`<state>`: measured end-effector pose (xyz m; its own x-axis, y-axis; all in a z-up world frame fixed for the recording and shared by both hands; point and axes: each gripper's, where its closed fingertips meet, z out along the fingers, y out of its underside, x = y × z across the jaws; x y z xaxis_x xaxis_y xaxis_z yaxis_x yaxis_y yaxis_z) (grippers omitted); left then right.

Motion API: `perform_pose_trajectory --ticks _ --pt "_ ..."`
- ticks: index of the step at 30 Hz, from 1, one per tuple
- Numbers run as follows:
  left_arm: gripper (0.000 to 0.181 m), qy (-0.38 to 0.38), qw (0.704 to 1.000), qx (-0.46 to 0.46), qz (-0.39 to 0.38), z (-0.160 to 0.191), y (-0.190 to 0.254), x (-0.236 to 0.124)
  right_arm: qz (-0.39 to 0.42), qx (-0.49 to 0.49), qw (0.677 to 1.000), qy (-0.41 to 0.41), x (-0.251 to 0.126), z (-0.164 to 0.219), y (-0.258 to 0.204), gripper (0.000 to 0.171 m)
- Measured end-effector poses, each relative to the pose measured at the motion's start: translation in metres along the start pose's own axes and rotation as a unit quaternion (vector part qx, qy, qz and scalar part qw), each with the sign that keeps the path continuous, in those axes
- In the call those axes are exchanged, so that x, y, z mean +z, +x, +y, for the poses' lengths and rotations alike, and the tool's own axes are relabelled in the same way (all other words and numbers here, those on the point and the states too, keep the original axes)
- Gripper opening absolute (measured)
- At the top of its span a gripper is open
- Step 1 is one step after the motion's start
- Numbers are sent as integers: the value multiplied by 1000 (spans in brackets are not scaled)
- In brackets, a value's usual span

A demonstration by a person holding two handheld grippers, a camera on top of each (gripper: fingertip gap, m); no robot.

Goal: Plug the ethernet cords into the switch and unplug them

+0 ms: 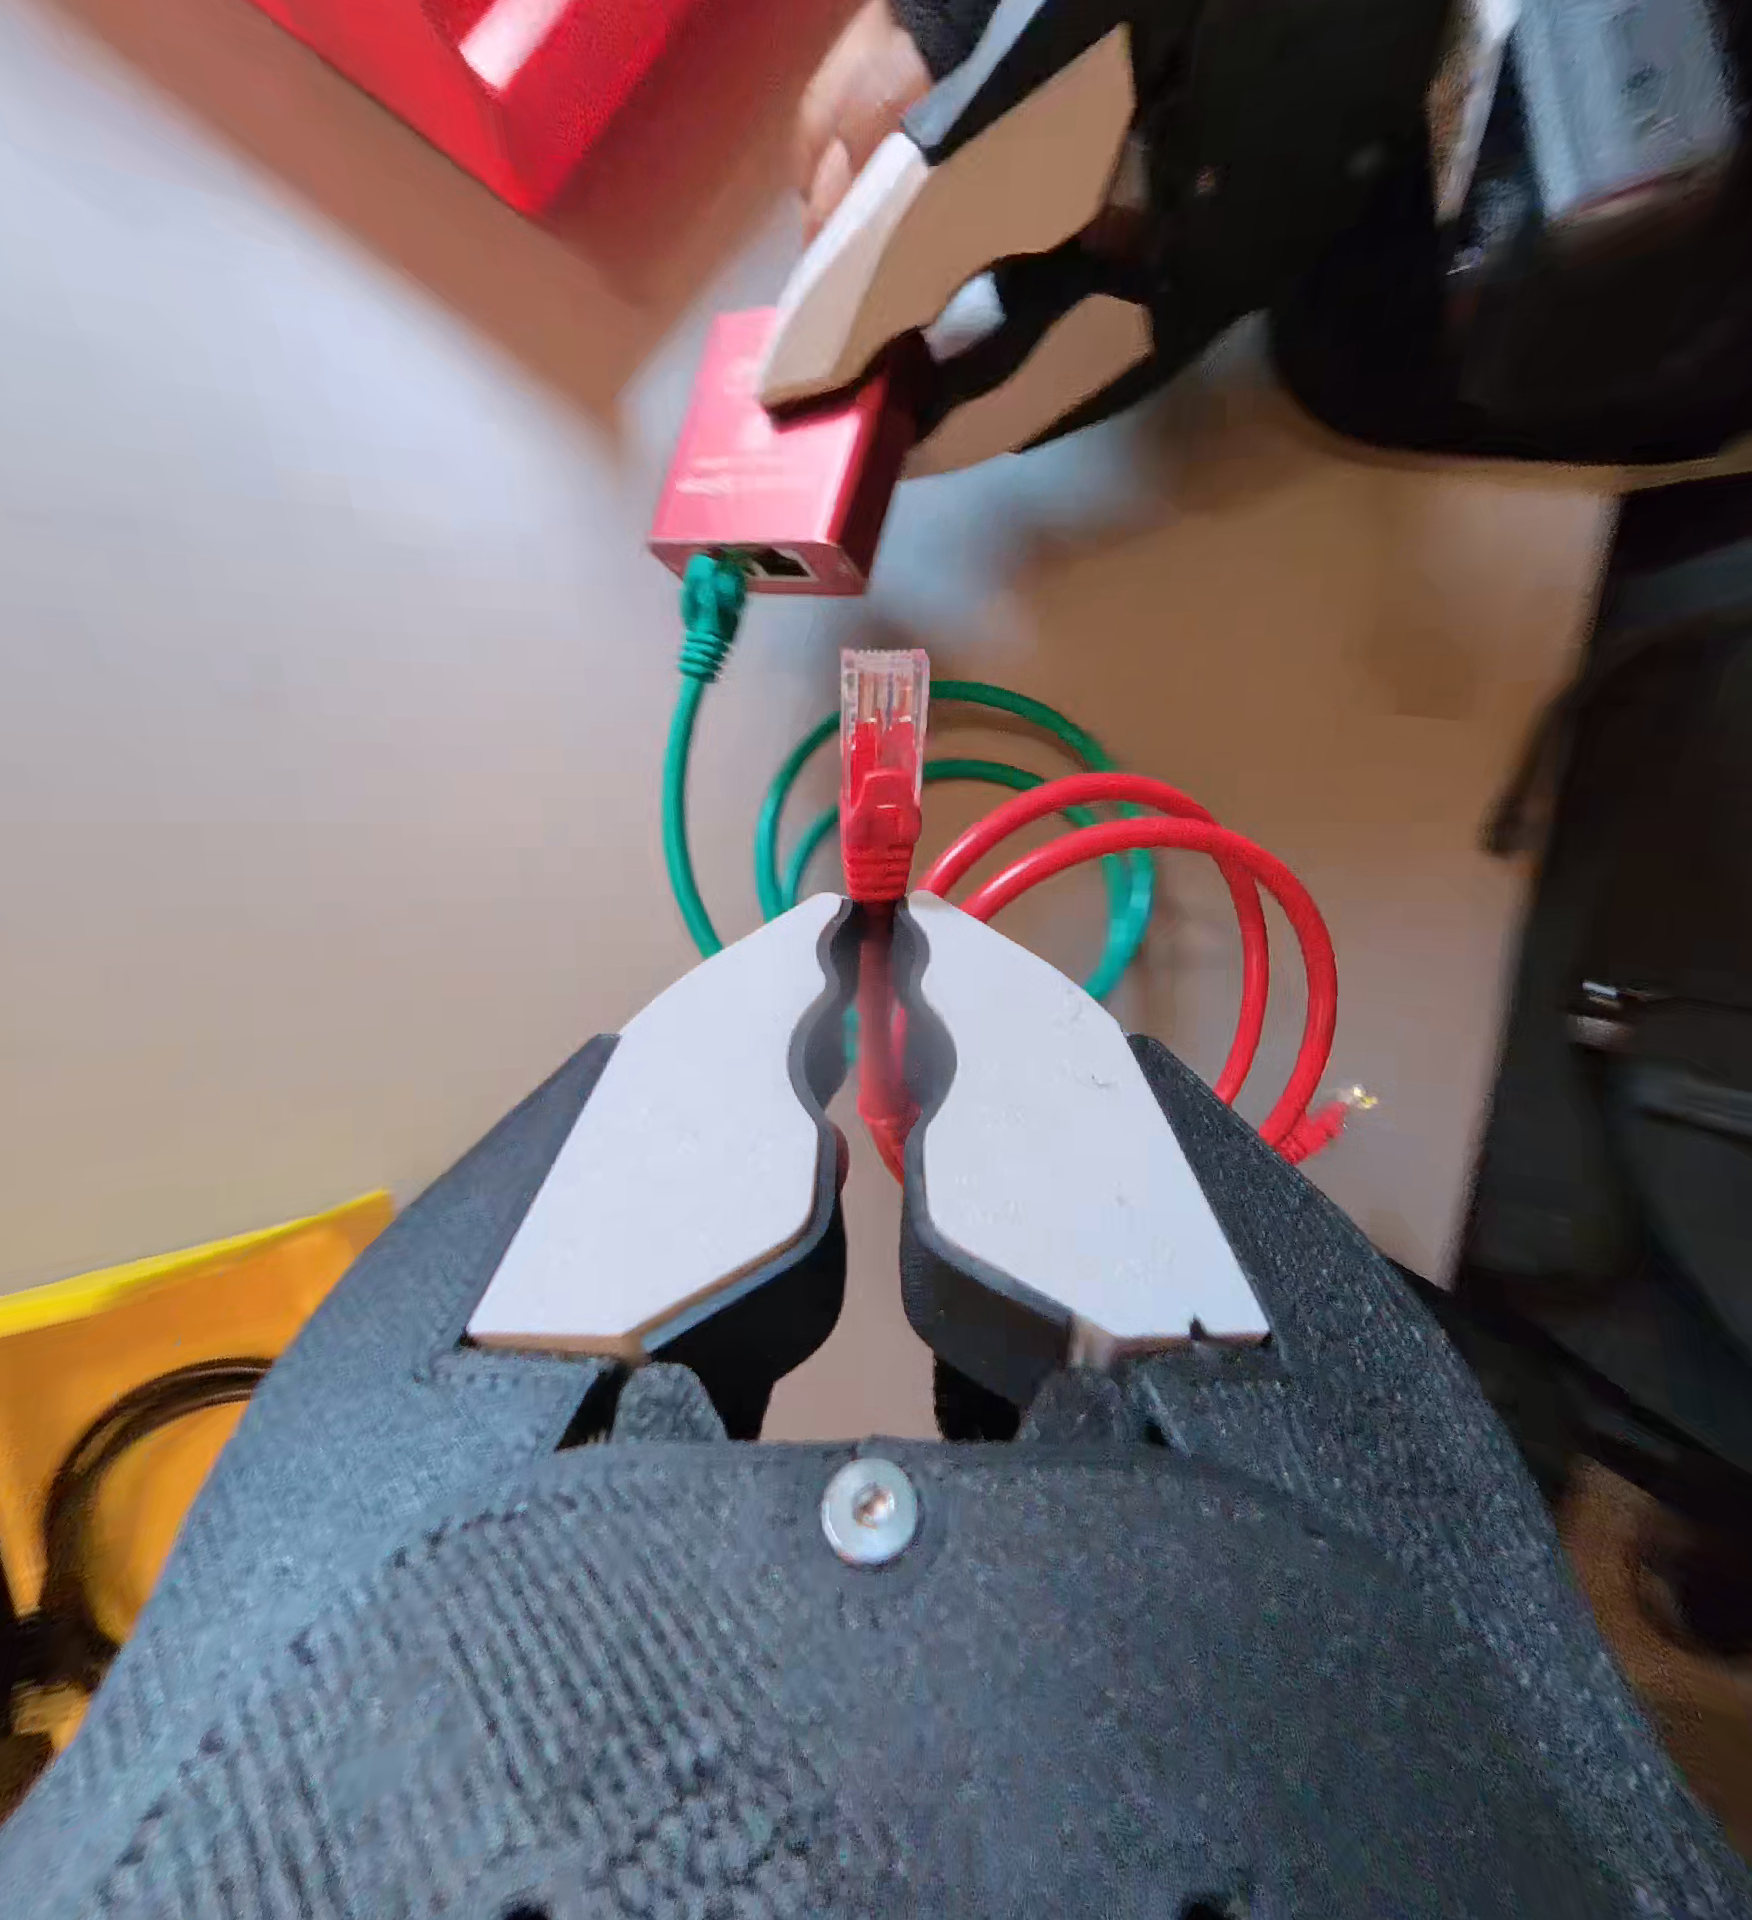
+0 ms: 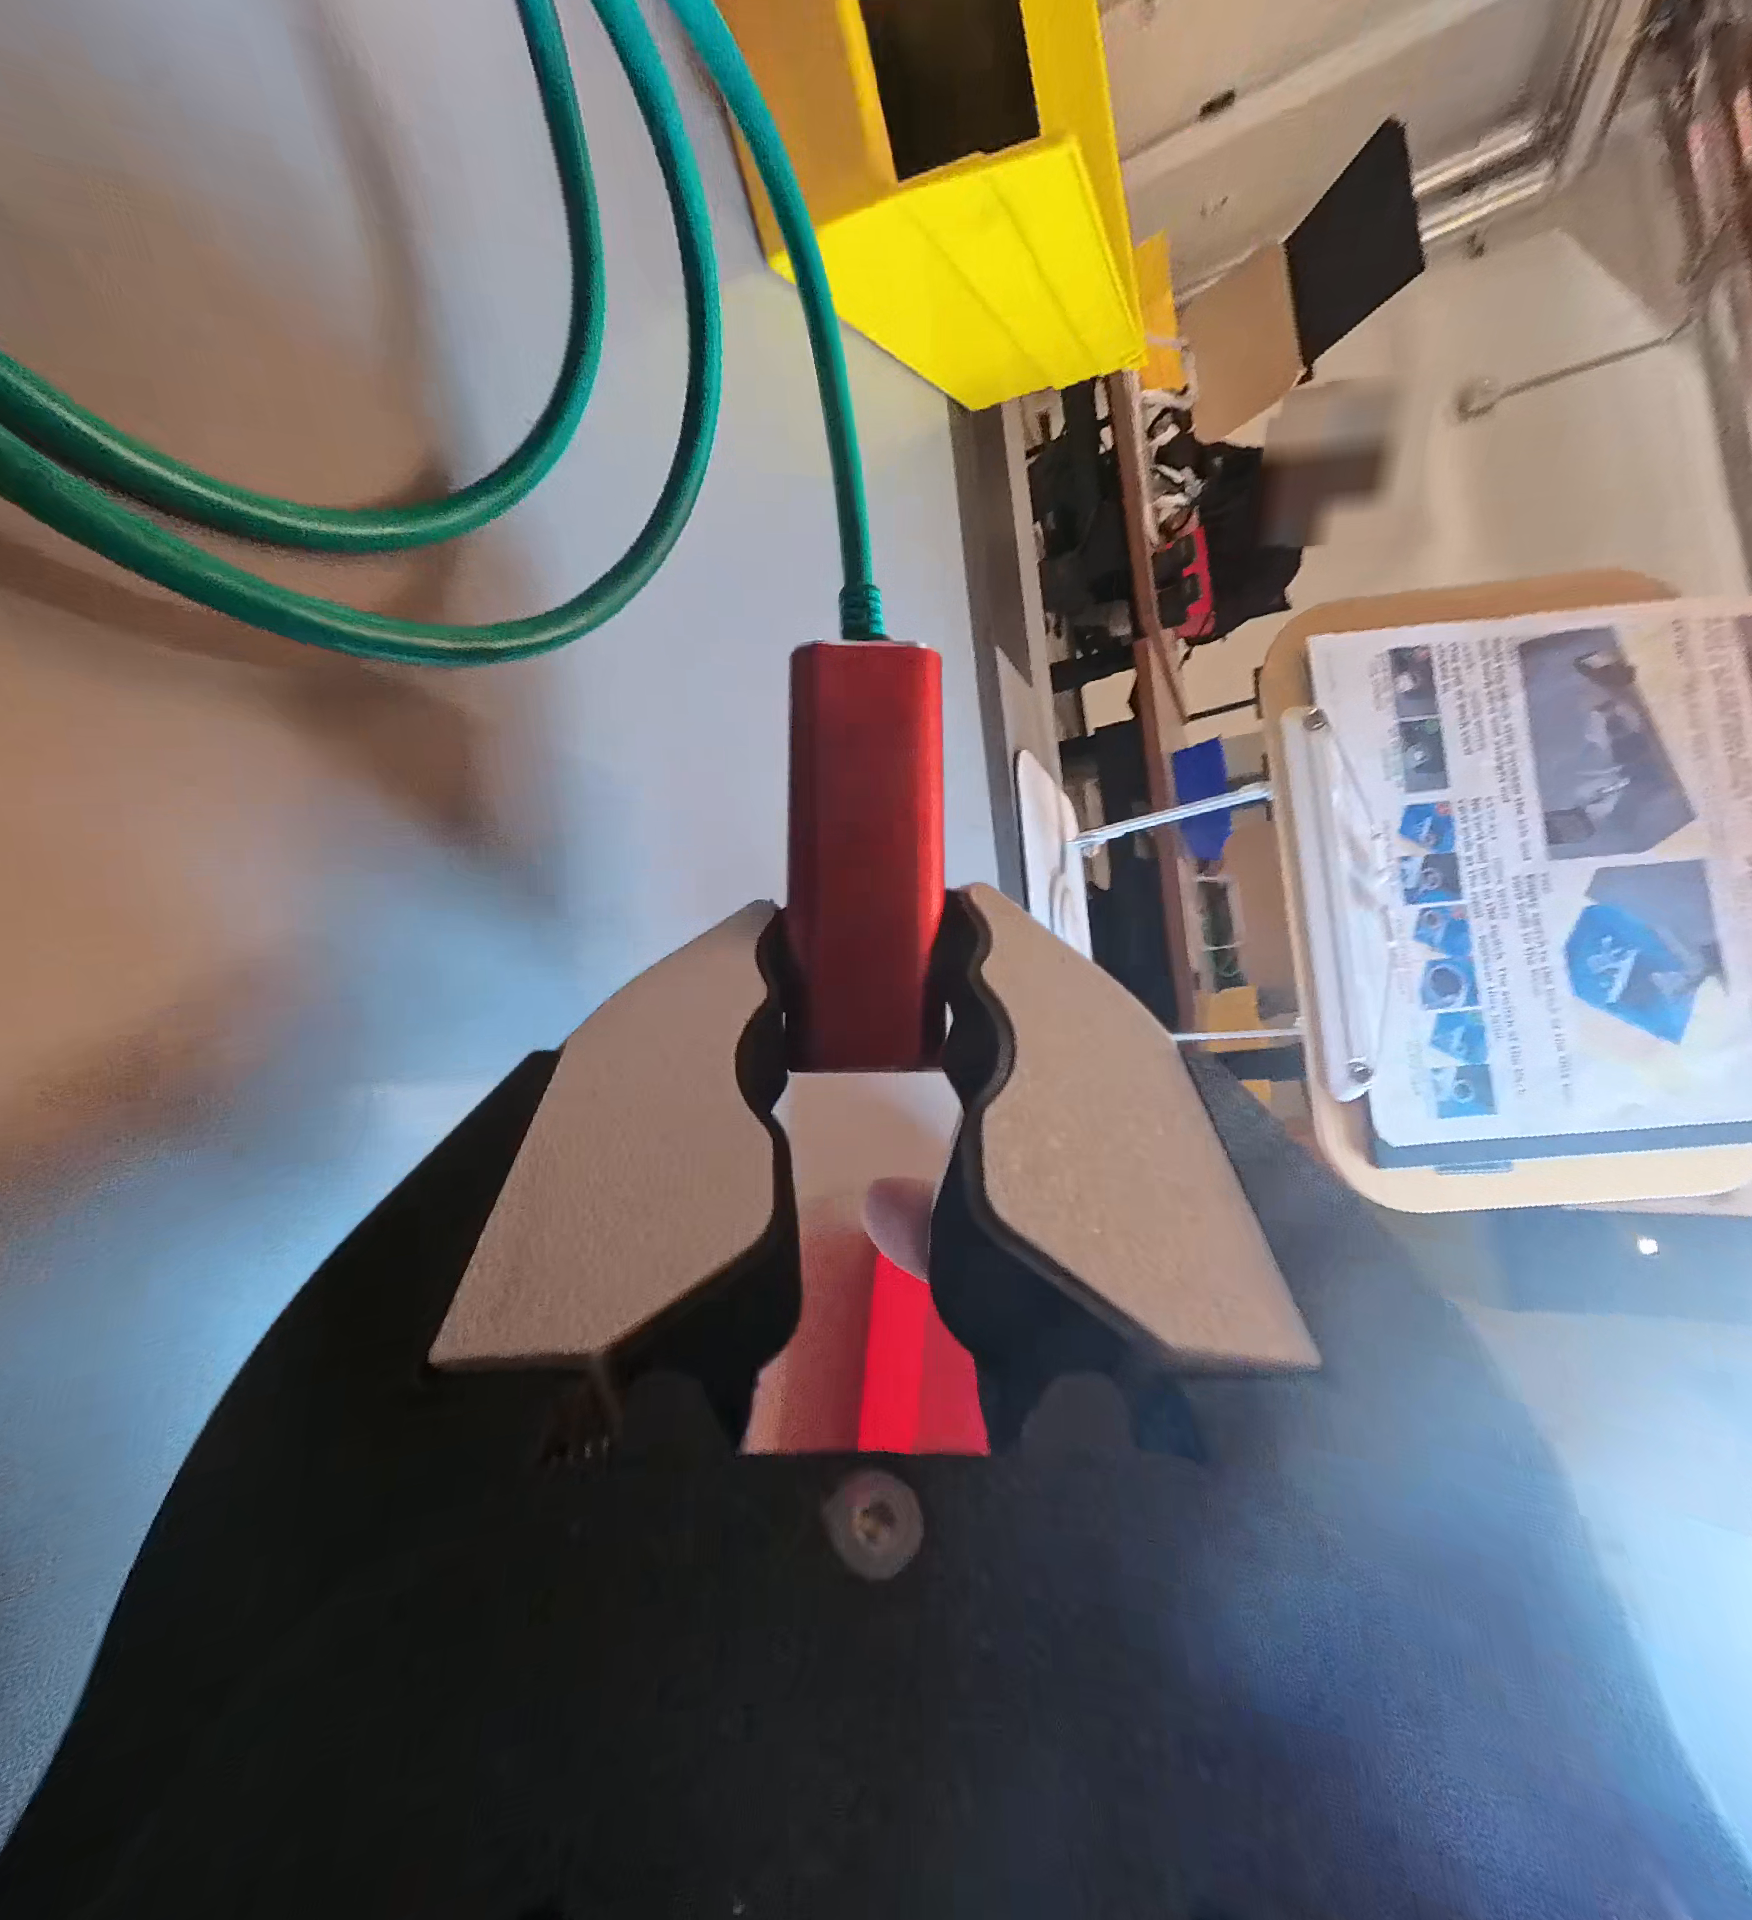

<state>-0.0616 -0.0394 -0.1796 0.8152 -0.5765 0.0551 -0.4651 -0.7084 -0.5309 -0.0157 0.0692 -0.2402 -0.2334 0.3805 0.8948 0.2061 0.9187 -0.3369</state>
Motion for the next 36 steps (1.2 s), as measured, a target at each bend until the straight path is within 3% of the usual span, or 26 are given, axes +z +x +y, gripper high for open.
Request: perform_pose_trajectory --ticks 2,7,12,18,29,36 --pt "5 -22 997 -14 74 4 11 -17 3 -13 1000 -2 -1 3 0 26" --pt "6 -77 987 -5 139 27 20 -59 13 -32 999 6 -5 10 1 26" --pt "6 -142 974 -43 173 53 30 -3 47 -90 994 51 -12 -16 5 26" --pt "5 -203 958 -47 197 50 41 53 42 -131 987 81 -14 -38 -11 26" --pt "5 -305 934 -62 173 52 32 70 31 -178 978 101 -11 -53 -28 26" --pt "5 -314 930 -49 185 47 40 67 35 -177 978 105 -13 -52 -27 26"
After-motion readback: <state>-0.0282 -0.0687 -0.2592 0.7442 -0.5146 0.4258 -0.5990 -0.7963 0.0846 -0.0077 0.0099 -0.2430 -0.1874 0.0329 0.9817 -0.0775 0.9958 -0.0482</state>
